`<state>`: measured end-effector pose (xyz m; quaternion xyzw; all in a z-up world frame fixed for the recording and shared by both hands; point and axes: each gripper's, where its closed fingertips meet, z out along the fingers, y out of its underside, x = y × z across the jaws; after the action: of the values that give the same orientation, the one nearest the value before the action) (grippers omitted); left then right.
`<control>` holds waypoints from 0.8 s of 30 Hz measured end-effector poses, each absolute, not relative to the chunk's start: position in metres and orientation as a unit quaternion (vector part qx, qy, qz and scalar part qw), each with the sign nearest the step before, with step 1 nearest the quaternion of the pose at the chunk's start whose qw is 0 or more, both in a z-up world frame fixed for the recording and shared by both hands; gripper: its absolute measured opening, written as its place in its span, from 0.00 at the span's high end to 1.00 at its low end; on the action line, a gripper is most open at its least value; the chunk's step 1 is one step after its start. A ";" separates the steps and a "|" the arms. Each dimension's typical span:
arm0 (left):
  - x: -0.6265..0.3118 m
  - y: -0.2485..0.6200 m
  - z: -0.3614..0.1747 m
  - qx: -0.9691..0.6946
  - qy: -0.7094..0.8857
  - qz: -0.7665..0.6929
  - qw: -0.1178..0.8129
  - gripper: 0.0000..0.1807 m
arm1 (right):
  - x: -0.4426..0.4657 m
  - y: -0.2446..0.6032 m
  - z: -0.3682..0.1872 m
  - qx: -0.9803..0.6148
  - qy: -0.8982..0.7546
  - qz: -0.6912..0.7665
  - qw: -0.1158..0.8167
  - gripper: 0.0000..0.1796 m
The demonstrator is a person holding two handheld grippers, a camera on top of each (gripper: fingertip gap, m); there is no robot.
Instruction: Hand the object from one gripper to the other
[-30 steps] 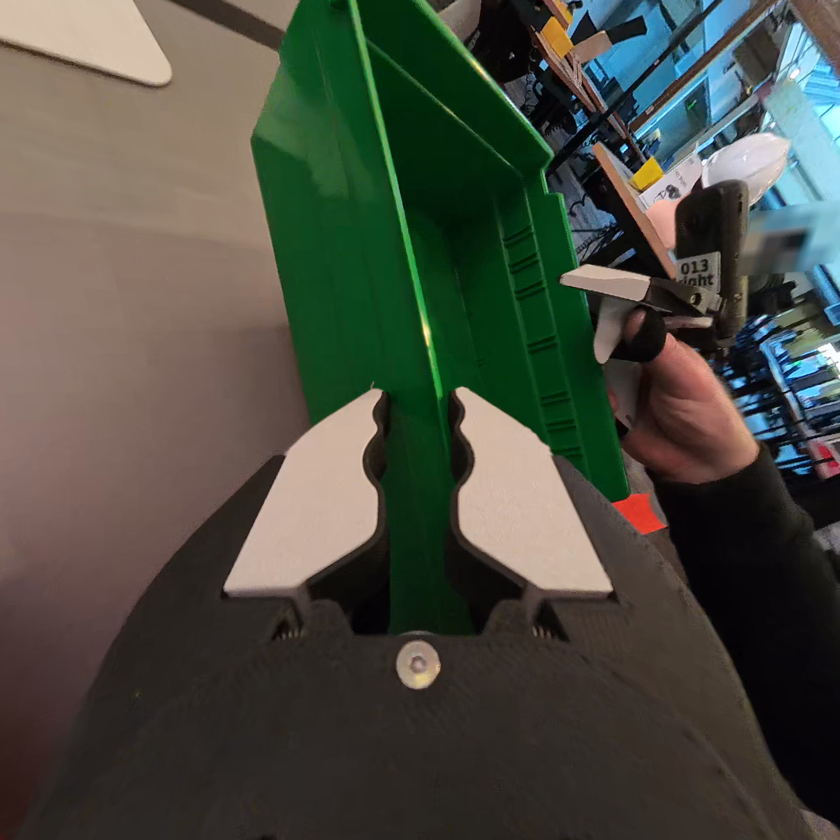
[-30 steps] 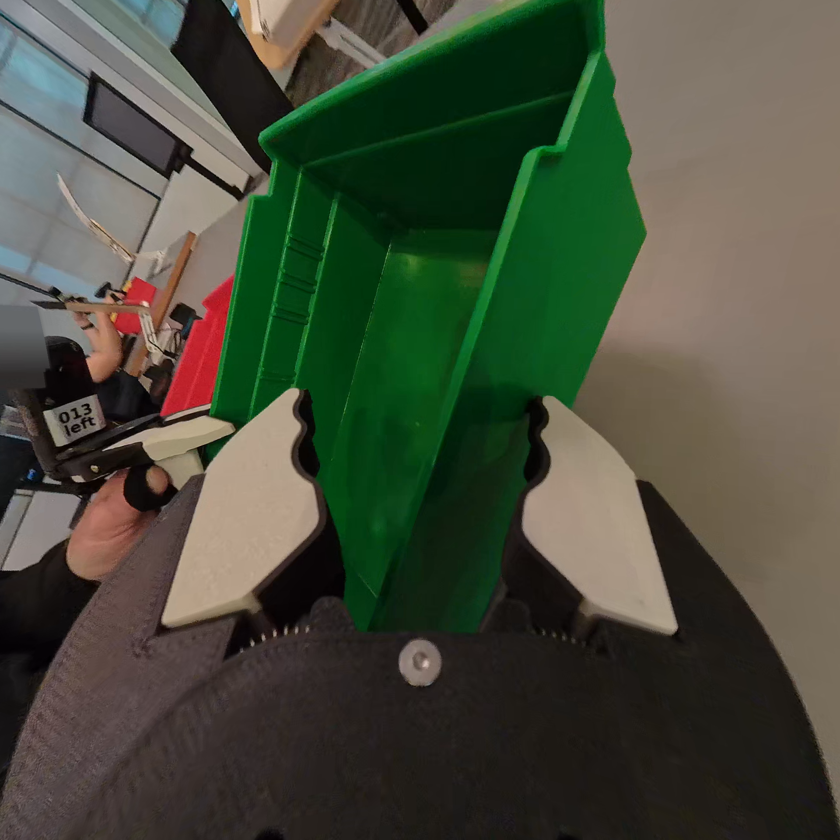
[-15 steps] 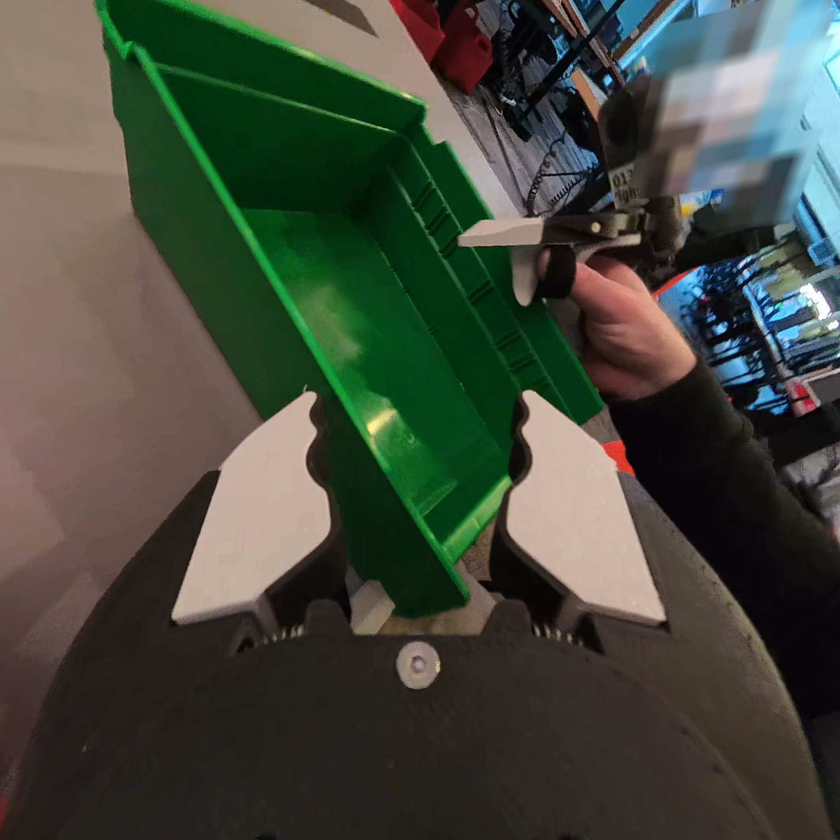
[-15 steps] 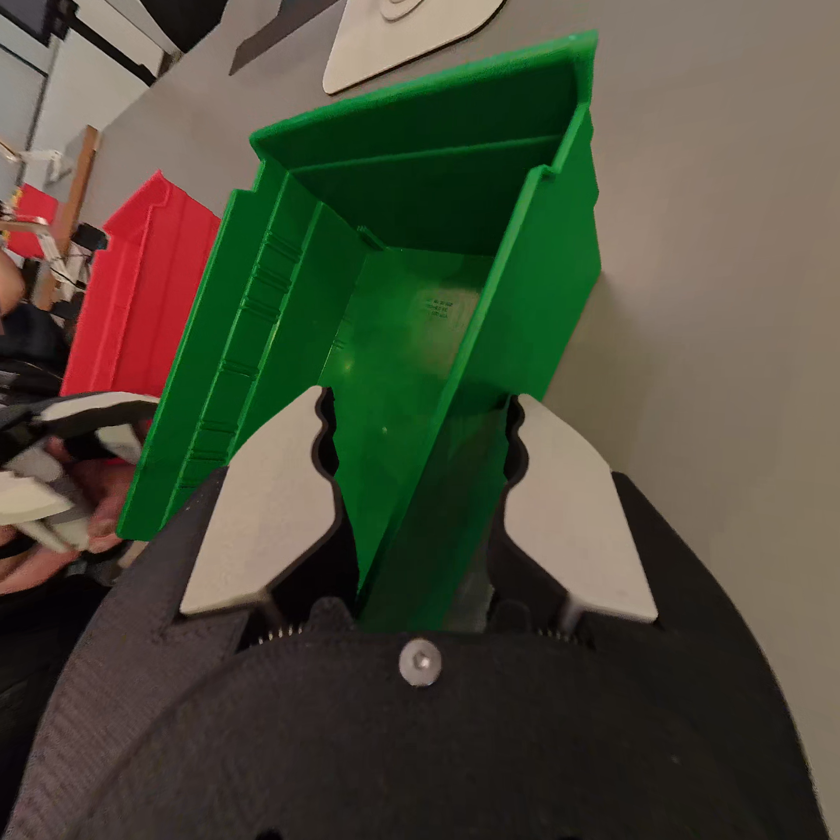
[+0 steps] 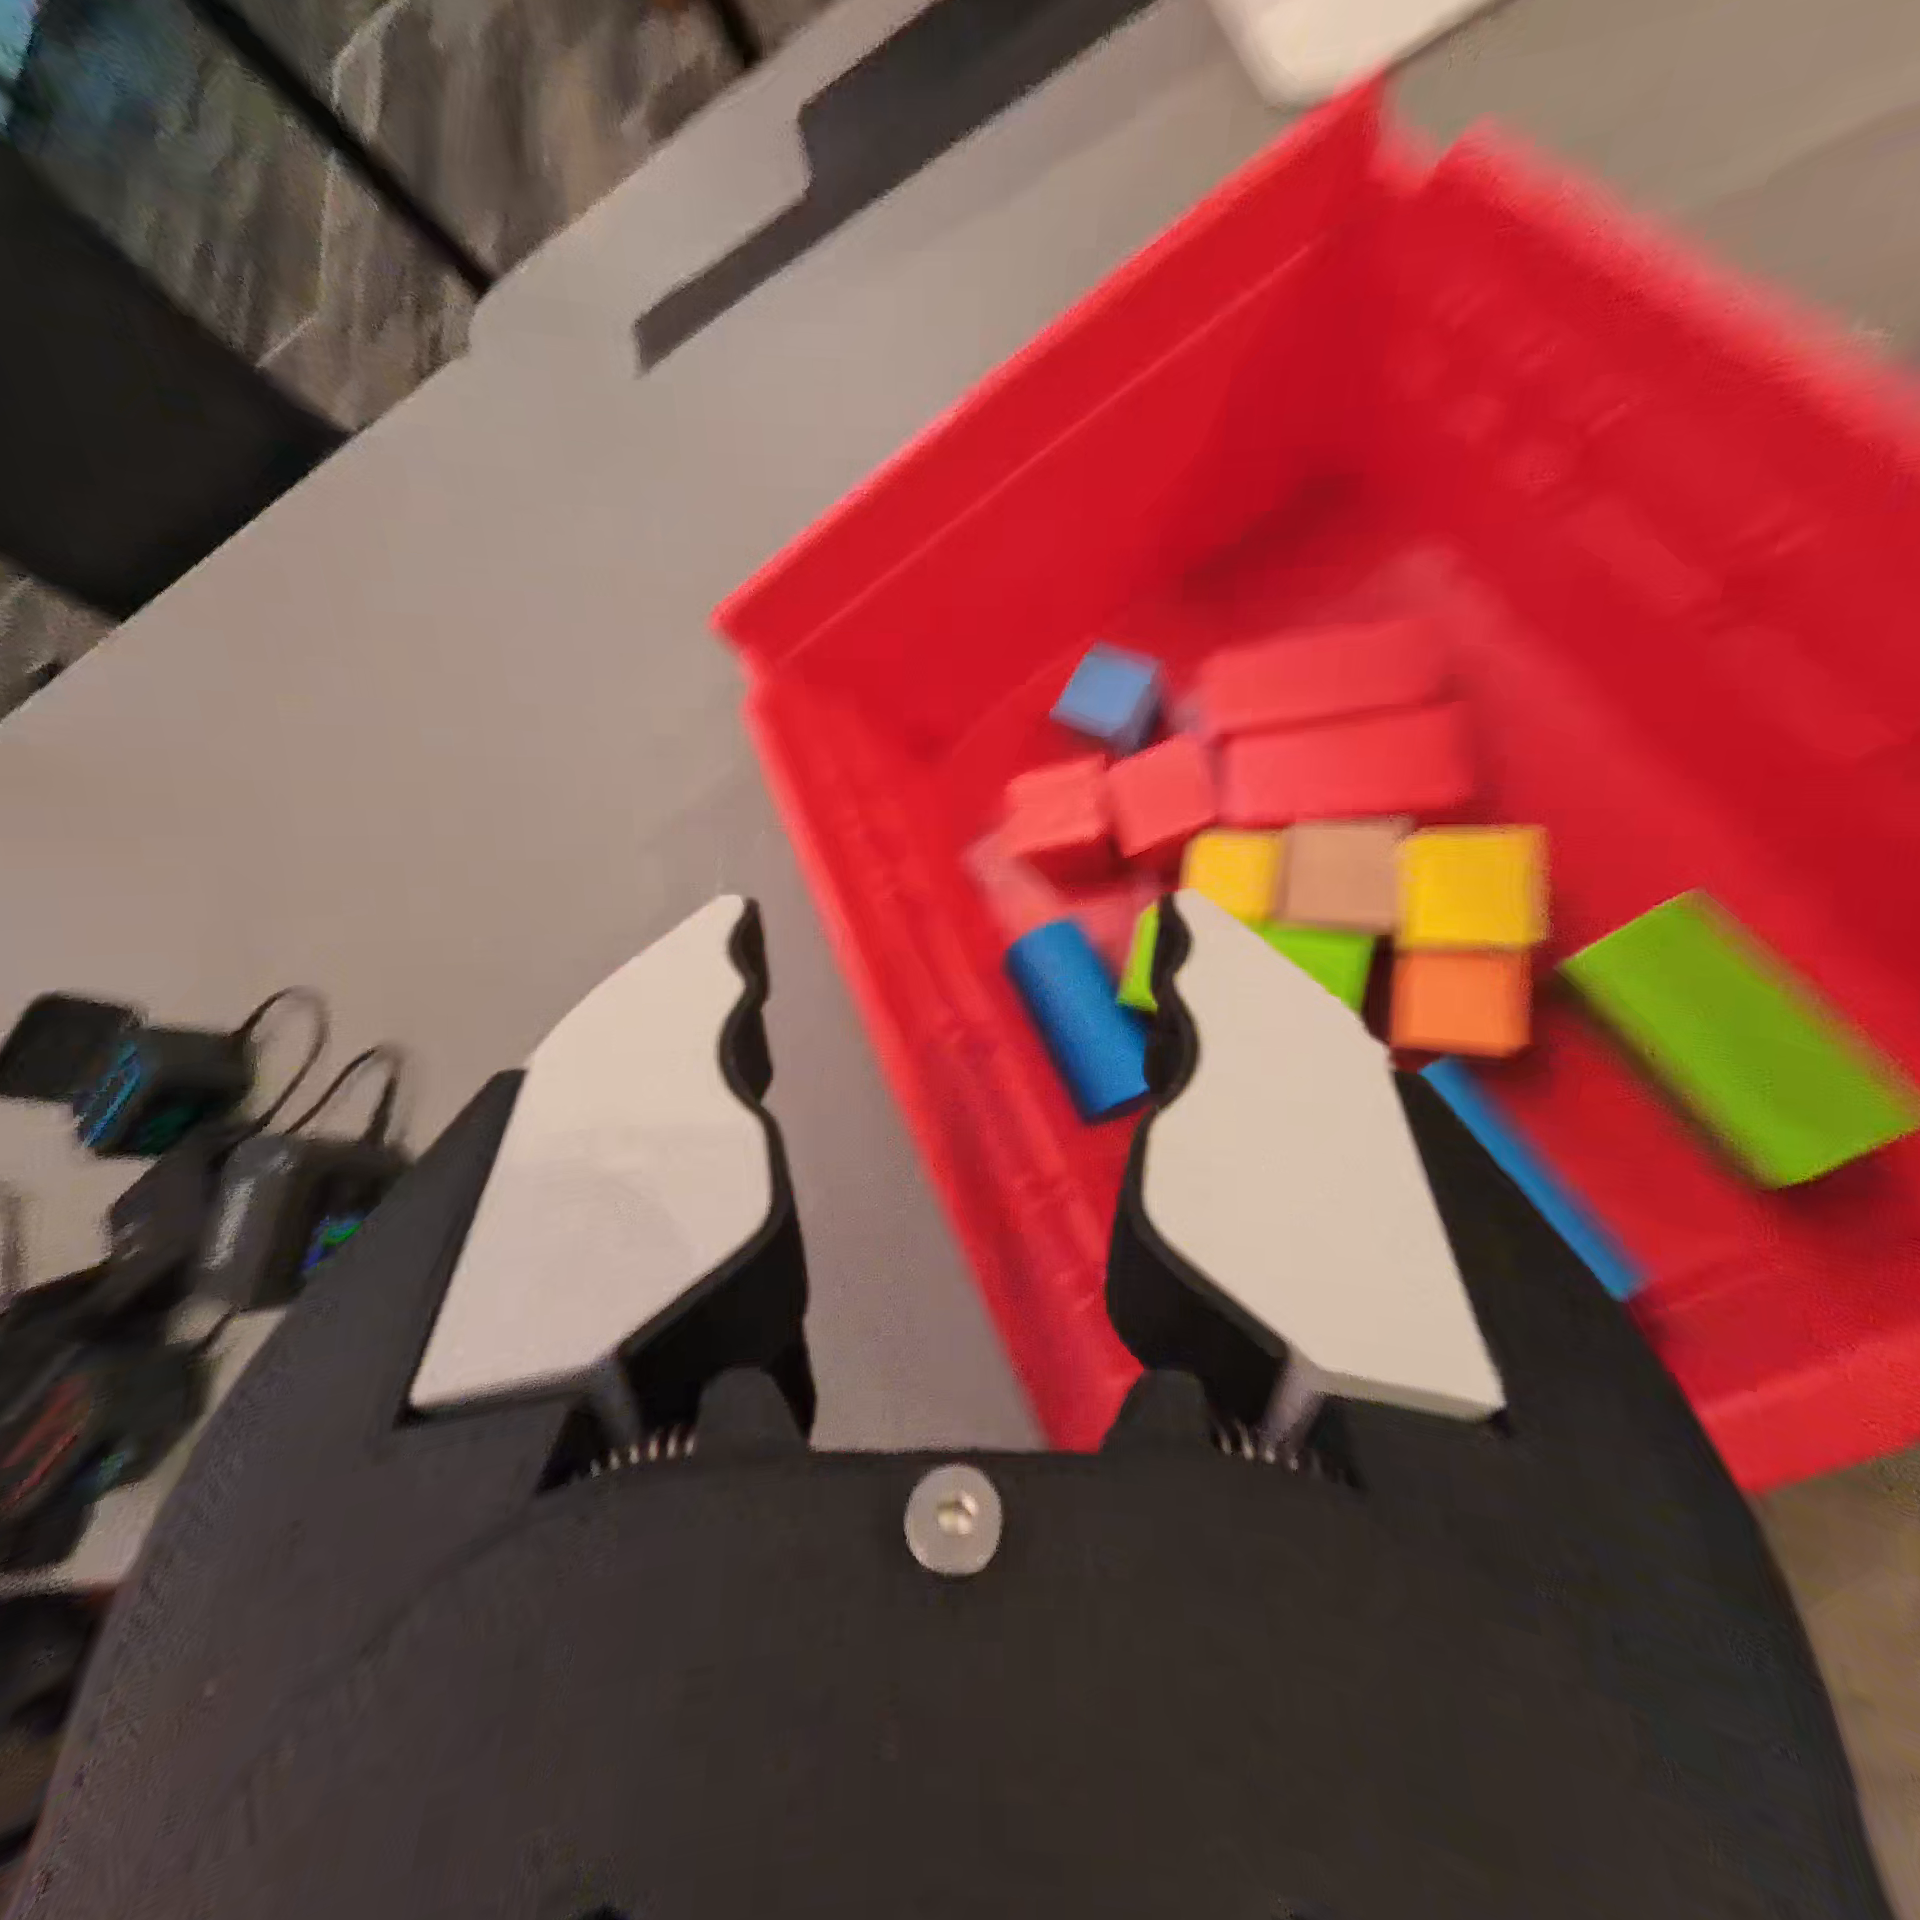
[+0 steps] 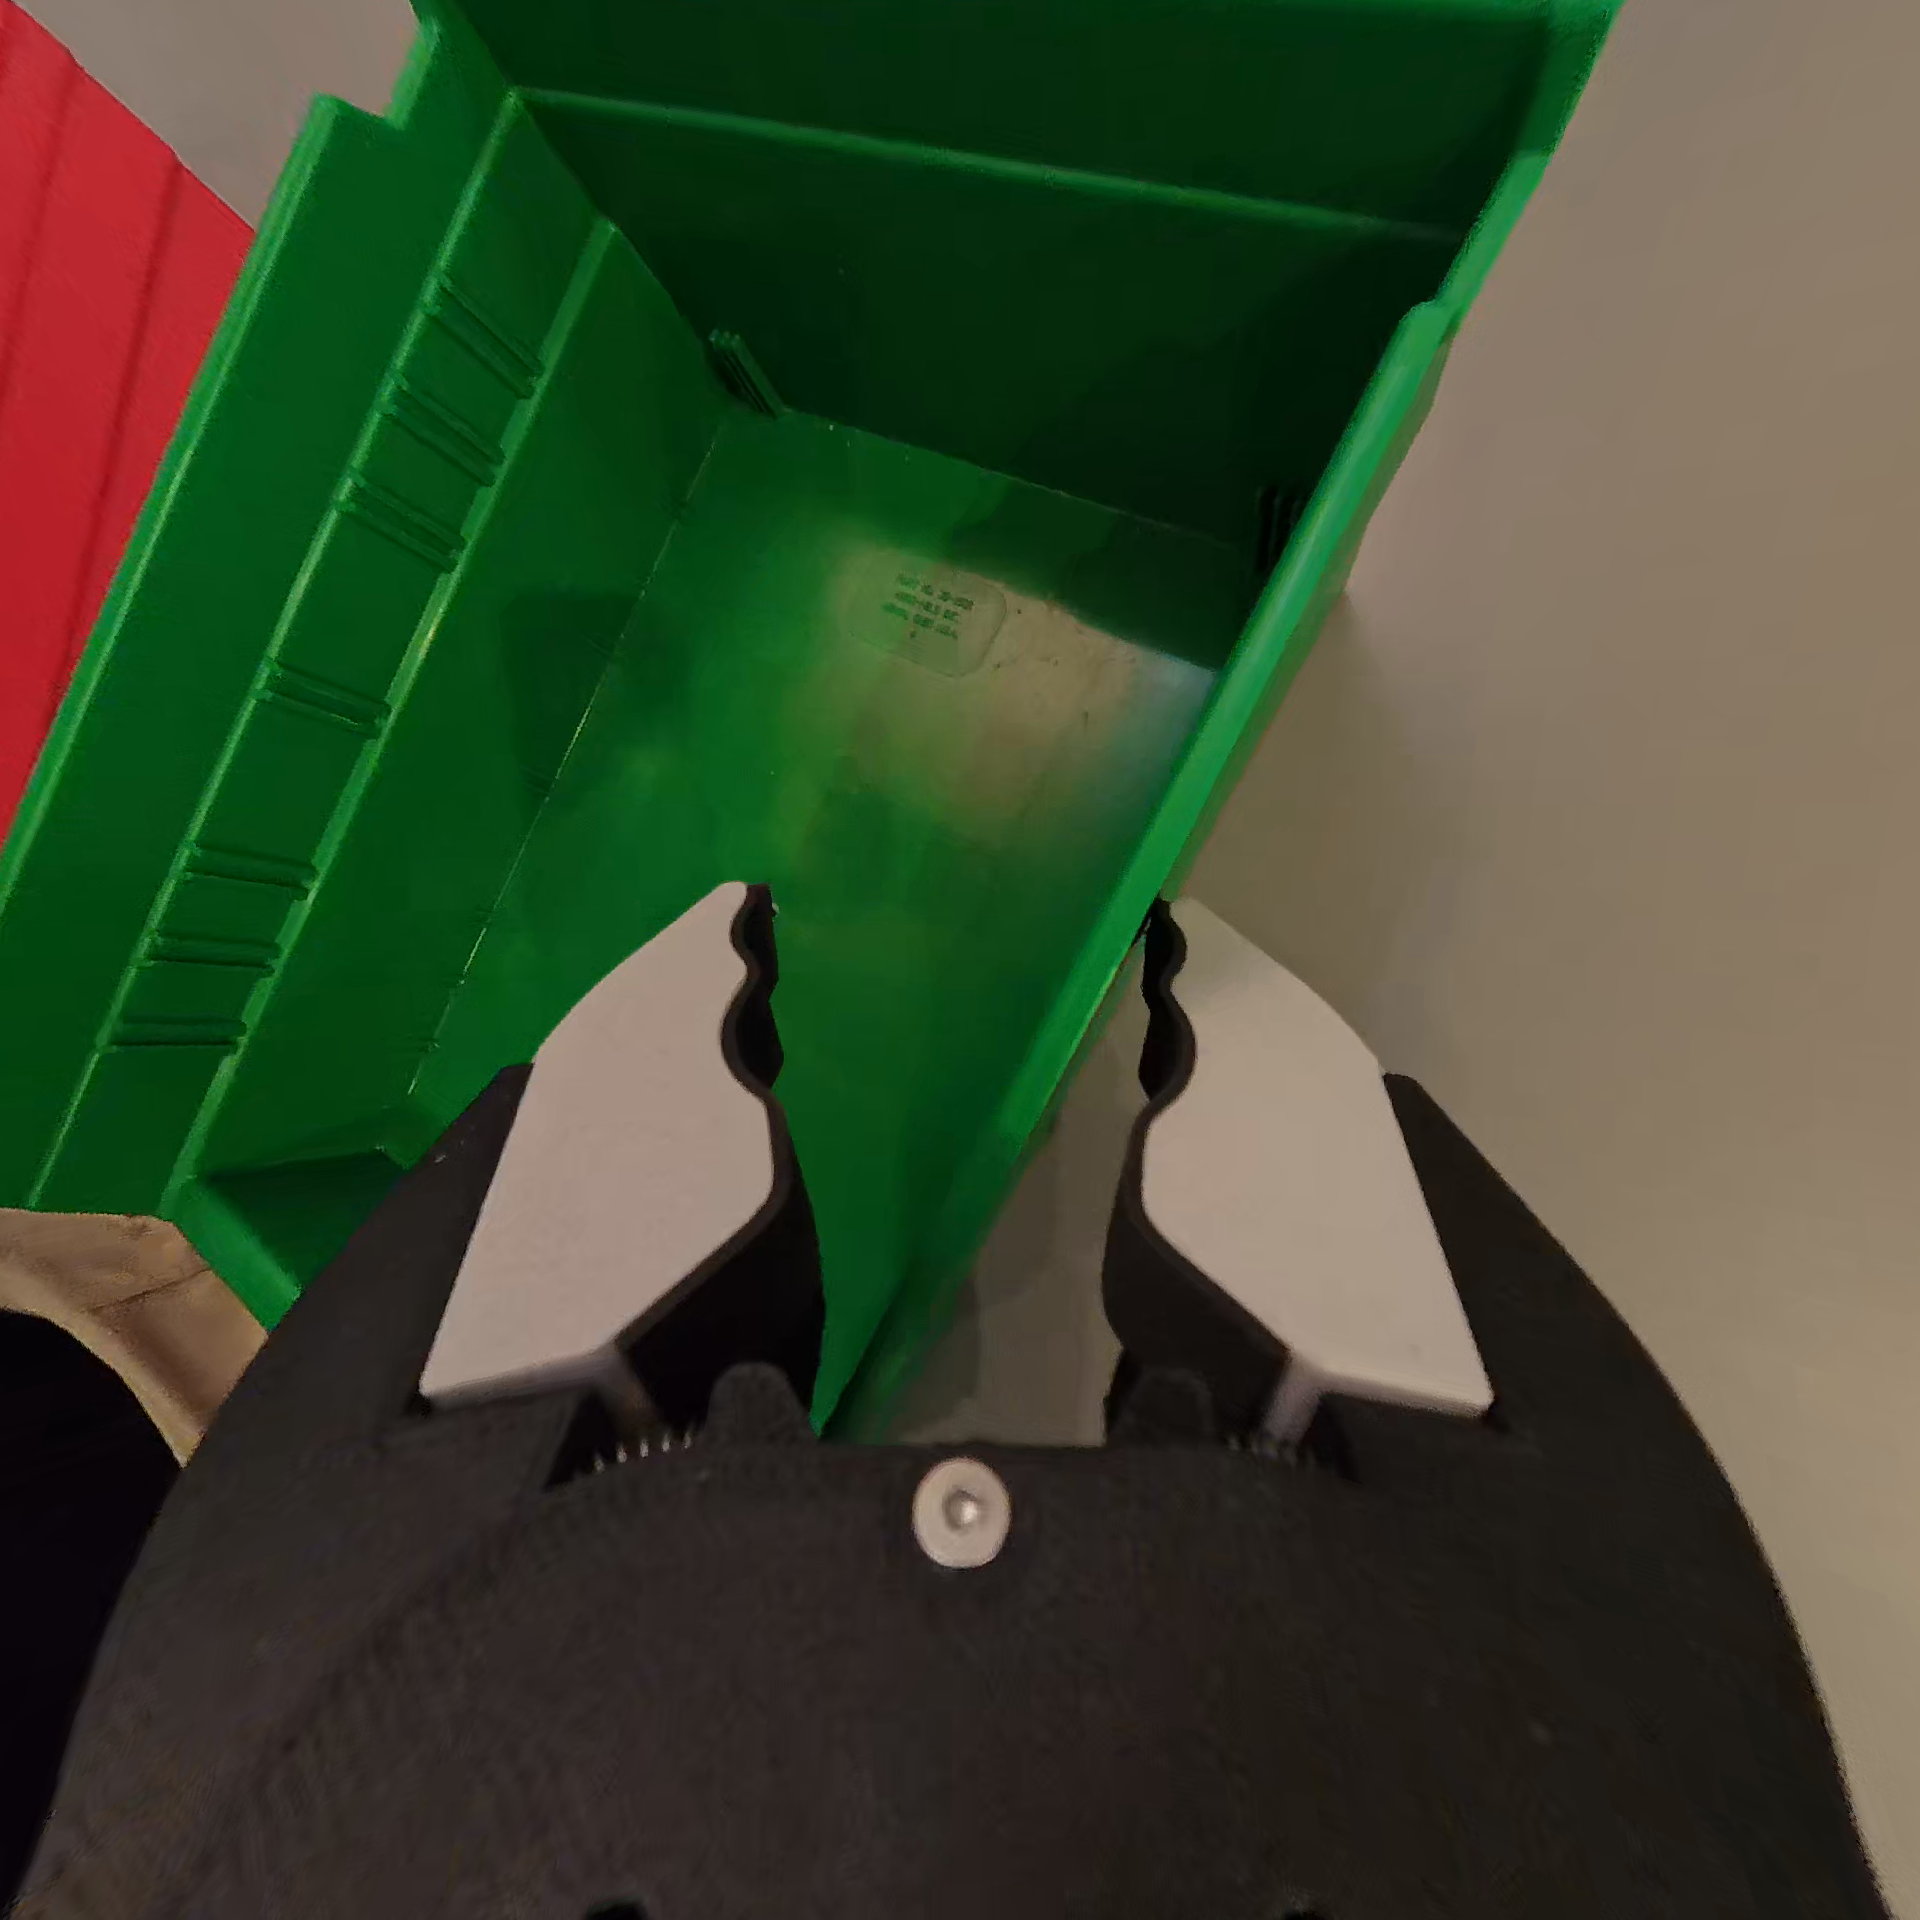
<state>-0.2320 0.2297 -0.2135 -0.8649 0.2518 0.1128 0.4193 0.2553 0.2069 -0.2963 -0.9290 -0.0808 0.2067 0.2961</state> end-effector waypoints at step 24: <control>-0.299 0.260 -0.284 -0.925 0.189 0.026 0.330 0.94 | 0.252 0.207 -0.303 -0.940 -0.086 0.180 0.278 0.70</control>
<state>-0.2991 0.2598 -0.2843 -0.9246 0.1888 0.0255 0.3297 0.2524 0.2073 -0.3030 -0.9396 -0.0858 0.1803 0.2779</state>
